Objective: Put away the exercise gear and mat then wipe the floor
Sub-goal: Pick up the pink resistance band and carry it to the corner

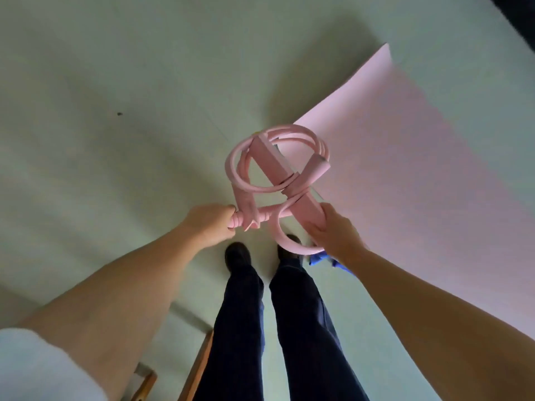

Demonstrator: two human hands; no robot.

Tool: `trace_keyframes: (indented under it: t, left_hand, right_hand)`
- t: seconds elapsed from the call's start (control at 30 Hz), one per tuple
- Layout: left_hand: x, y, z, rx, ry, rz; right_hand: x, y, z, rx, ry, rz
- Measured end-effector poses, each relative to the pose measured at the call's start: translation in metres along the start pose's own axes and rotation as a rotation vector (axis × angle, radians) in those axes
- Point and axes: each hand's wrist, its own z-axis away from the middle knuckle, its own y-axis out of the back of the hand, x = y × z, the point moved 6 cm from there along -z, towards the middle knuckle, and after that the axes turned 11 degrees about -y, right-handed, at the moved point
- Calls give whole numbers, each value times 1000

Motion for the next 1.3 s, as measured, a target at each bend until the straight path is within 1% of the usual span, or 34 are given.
trace_keyframes:
  t: [0.13, 0.23, 0.3, 0.4, 0.5, 0.6, 0.7, 0.83, 0.97, 1.13, 1.3]
  left_hand:
    - [42, 66, 67, 55, -25, -33]
    - [87, 98, 101, 105, -66, -30]
    - [114, 109, 116, 125, -111, -54]
    - [145, 116, 130, 115, -211, -174]
    - [170, 116, 142, 84, -334, -327]
    - [202, 105, 153, -11, -437, -467]
    - [245, 89, 165, -97, -520, -544]
    - [322, 61, 178, -108, -684, -660]
    - [413, 16, 200, -128, -815, -762]
    - [537, -68, 229, -175, -947, -853]
    - [656, -177, 280, -248, -1085, -900]
  right_hand:
    - [7, 79, 74, 90, 18, 84]
    - [14, 116, 131, 180, -2, 35]
    - [23, 124, 165, 246, -32, -19]
    - [49, 115, 213, 304, -103, -175]
    - [83, 80, 256, 339, -185, -390]
    - [115, 38, 295, 377, -292, -534]
    - [147, 10, 333, 438, -396, -634]
    - [202, -11, 388, 556, -493, -743]
    - [272, -29, 446, 684, -599, -835]
    - [379, -63, 515, 783, -749, -943]
    - [491, -111, 601, 831, -945, -1020]
